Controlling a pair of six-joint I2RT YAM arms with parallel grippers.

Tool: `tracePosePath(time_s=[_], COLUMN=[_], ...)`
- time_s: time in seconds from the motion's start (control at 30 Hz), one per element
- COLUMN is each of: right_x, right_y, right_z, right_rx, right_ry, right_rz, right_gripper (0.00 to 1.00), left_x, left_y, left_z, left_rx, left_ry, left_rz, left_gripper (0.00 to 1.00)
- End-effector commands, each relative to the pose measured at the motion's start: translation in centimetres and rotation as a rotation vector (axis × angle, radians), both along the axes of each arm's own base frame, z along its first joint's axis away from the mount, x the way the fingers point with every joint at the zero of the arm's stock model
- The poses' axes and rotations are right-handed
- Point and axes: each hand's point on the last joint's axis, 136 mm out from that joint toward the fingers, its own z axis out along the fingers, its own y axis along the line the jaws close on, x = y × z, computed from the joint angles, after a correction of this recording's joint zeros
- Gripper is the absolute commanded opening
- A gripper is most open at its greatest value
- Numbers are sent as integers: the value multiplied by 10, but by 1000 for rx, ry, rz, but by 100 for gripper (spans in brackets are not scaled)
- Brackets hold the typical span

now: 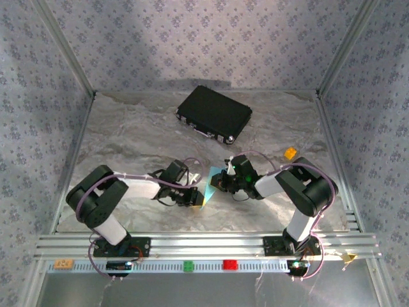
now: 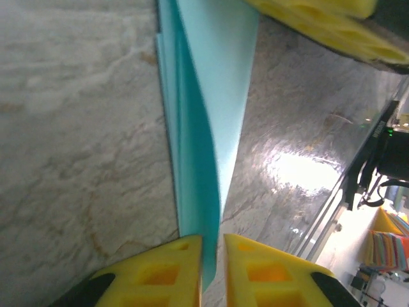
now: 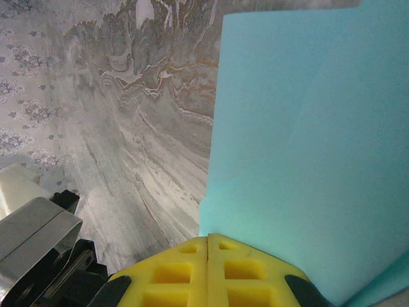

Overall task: Fold a paper plane with a square sheet of paper (pick it up from the middle)
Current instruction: Fold the wing for the fifth time at the center of the table.

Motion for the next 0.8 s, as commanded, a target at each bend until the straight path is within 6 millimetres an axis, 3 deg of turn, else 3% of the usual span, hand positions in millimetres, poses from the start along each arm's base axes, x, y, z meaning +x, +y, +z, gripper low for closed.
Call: tracePosePath(time_s=[0.0,0.1,0.4,0.47,0.63,0.77], right_x=[-21,-21,-21,-22,-22,-21], right_y=[-37,-37,-38,-39,-38,-38], right_z=[-54,-54,-56,-57,-56,-56], right_rx=[-203,-201,-207,-211,-207,-206], right_ry=[131,131,134,138,135,133], right_rz=[-68,-66,-69,-70,-69,-69], right_gripper=[4,4,4,4,4,4], left_x=[-19,-22,-25,-26,-26,-28], left_y=[26,27,26,27,31,33], left_z=[-21,-25,-26,-27,-25,-26], left_rx=[128,139,135,139,159,167], left_ry=[55,60,70,72,56,63], left_rz=[9,-6,-16,-14,-2,-2], left_gripper=[18,17,1,2,14,11])
